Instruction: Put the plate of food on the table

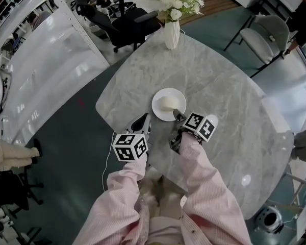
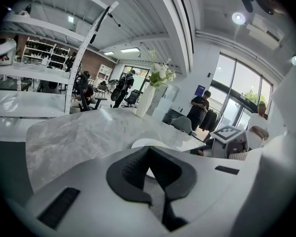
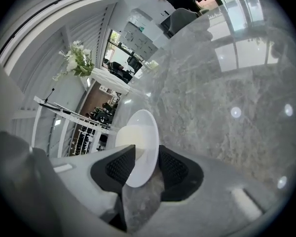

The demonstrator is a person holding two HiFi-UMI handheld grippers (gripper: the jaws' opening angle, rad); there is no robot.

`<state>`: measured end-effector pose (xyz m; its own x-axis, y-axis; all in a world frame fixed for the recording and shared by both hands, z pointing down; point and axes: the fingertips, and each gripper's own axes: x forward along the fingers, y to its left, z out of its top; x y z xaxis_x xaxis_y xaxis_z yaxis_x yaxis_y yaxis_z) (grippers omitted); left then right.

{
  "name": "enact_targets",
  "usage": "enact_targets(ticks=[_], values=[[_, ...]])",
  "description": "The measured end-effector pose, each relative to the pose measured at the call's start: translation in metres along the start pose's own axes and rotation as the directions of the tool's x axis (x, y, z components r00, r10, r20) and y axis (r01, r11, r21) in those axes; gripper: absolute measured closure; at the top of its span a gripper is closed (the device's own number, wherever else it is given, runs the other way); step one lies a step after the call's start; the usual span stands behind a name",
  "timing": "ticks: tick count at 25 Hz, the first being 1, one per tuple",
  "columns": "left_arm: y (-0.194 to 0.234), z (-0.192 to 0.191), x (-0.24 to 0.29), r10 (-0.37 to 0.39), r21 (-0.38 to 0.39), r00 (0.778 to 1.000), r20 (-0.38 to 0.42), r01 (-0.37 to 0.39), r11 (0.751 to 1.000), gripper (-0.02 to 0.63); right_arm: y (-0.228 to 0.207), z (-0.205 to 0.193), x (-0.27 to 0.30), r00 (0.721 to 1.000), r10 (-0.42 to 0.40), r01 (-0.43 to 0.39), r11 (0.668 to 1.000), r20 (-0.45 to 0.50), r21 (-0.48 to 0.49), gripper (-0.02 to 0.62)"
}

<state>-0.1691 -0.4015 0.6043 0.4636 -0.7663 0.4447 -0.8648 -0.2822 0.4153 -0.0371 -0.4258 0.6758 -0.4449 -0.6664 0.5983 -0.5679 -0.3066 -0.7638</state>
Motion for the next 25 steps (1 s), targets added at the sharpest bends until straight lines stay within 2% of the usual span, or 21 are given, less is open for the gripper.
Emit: enact_targets(ticks=[3, 8, 13, 15, 18, 21, 25], values=[[-0.002, 0.001, -0.002, -0.003, 0.001, 1.0, 0.006, 0.003, 1.0, 0.607, -0.002, 0.001, -0.003, 1.0, -0.012, 0.012, 1.0, 0.013, 0.002, 0.446], [-0.006, 0.004, -0.003, -0.01, 0.004, 1.0, 0.01, 0.01, 1.0, 0.607, -0.003, -0.001, -0.008, 1.0, 0.01, -0.01, 1.0, 0.0, 0.021, 0.445], [-0.013, 0.009, -0.009, -0.022, 0.013, 1.0, 0.014, 0.022, 1.0, 0.607, 0.0, -0.002, -0.017, 1.0, 0.024, -0.025, 1.0, -0.016, -0.019, 0.445], [-0.017, 0.011, -0.012, -0.033, 0.022, 0.999, 0.016, 0.033, 0.999, 0.607, 0.006, -0.002, -0.023, 0.999, 0.043, -0.045, 0.997, -0.023, -0.066, 0.446], [-0.024, 0.015, -0.019, -0.051, 0.035, 0.998, 0.022, 0.05, 0.998, 0.607, 0.02, -0.001, -0.034, 0.997, 0.067, -0.071, 0.98, -0.029, -0.187, 0.461], [-0.035, 0.019, -0.029, -0.074, 0.053, 0.997, 0.026, 0.072, 0.996, 0.607, 0.04, -0.002, -0.05, 0.993, 0.108, -0.114, 0.951, -0.036, -0.288, 0.473], [-0.048, 0.032, -0.039, -0.107, 0.085, 0.993, 0.048, 0.102, 0.991, 0.607, 0.063, 0.004, -0.069, 0.988, 0.154, -0.149, 0.902, -0.02, -0.405, 0.536]])
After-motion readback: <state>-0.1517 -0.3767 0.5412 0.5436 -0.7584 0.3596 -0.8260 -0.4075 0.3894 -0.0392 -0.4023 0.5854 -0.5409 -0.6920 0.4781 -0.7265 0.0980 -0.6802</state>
